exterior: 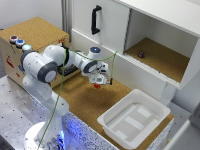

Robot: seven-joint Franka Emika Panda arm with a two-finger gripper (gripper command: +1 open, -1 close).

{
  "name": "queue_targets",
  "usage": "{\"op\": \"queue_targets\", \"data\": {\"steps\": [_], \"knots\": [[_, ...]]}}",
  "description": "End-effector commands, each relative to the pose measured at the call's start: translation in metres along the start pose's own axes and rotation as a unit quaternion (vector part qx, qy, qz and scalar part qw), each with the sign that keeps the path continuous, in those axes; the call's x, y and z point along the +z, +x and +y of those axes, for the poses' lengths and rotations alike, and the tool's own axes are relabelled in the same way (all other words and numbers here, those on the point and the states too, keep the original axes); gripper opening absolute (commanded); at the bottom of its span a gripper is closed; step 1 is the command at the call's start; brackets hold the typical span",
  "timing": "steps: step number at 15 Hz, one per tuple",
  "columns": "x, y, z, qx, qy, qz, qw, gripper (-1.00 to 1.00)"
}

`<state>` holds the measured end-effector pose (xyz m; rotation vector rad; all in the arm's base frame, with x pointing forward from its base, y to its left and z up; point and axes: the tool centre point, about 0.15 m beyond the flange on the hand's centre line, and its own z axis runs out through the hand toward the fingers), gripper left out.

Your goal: Slide left pink red block

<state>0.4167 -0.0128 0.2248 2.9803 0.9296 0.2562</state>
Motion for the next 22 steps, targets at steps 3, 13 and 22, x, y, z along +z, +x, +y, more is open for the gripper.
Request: {"op": "queue_targets", "data": {"steps": [3, 13, 22], "knots": [[0.034, 0.024, 0.014, 0.036, 0.003, -0.034, 0.999, -1.00], [-0.006, 0.025, -0.001, 0.061, -0.023, -0.026, 0.998, -1.00], [-0.134, 0.062, -0.023, 0.059, -0.039, 0.014, 0.997, -1.00]]}}
